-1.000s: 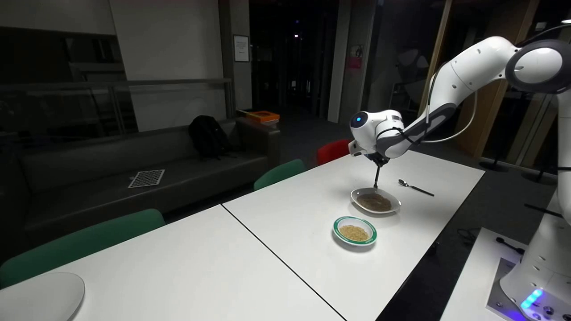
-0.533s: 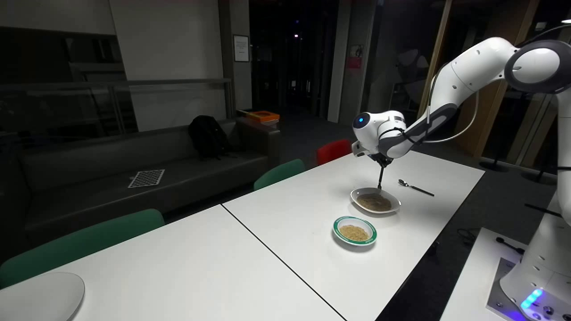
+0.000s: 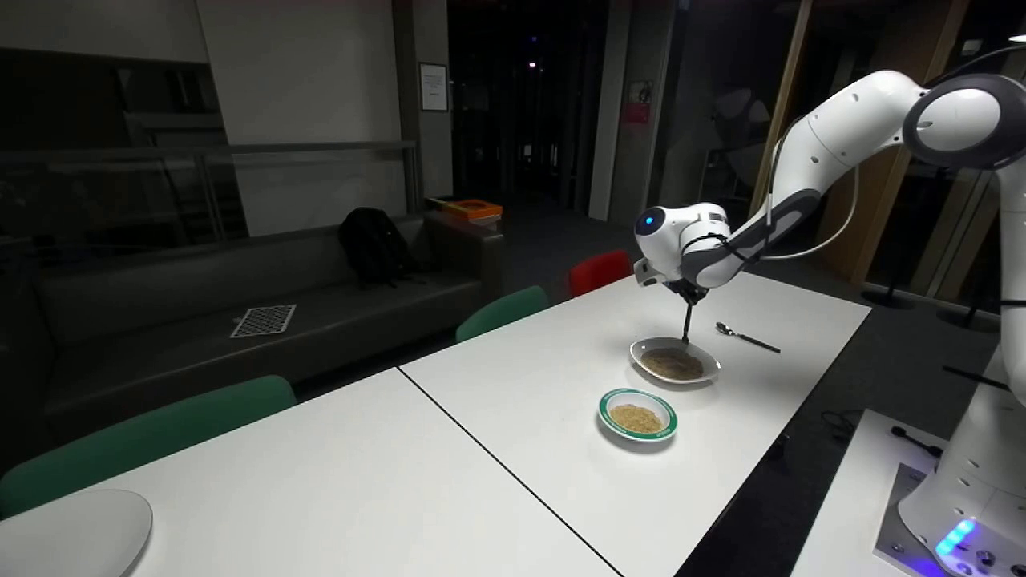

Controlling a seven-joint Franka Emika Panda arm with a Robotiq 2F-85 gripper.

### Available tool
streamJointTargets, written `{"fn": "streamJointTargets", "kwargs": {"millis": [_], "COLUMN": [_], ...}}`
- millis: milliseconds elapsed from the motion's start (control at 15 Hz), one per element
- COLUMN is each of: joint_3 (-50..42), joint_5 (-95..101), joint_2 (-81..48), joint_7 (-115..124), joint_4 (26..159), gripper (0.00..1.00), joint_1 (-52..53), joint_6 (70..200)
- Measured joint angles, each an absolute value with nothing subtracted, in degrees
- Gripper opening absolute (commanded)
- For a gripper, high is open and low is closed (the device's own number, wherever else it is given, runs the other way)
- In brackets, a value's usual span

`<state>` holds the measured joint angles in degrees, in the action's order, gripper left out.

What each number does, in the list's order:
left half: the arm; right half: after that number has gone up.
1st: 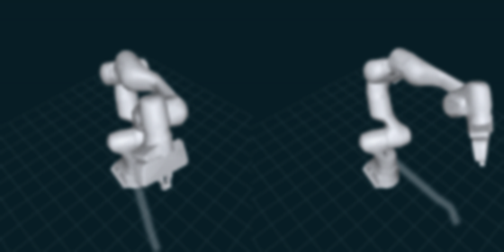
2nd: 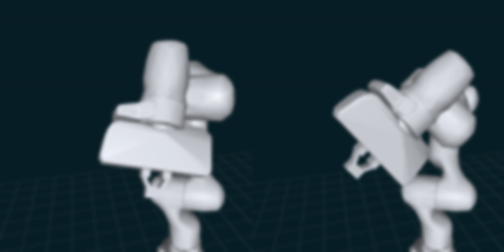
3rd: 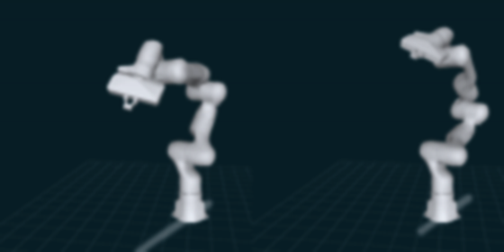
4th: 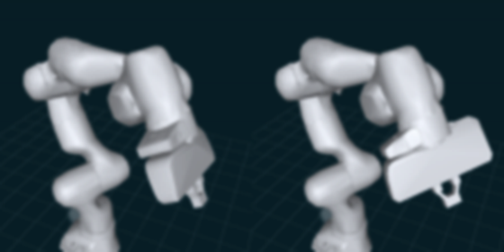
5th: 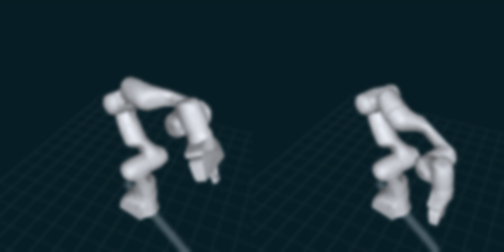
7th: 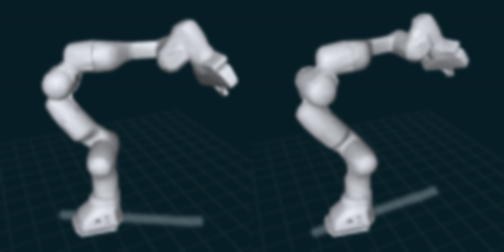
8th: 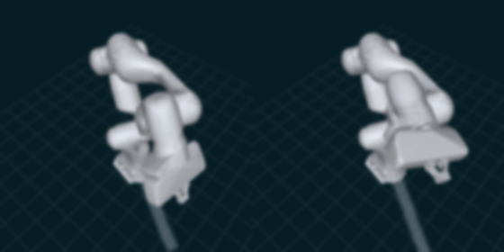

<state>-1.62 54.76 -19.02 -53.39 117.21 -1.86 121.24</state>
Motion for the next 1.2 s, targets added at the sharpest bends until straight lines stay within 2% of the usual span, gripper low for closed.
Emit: {"fn": "streamJointTargets", "kwargs": {"millis": [1200], "joint_3": [0.78], "joint_5": [54.57], "joint_2": [-19.05], "joint_7": [-53.39], "joint_4": [117.12], "gripper": [0.03], "joint_1": [-1.48], "joint_6": [121.48]}}
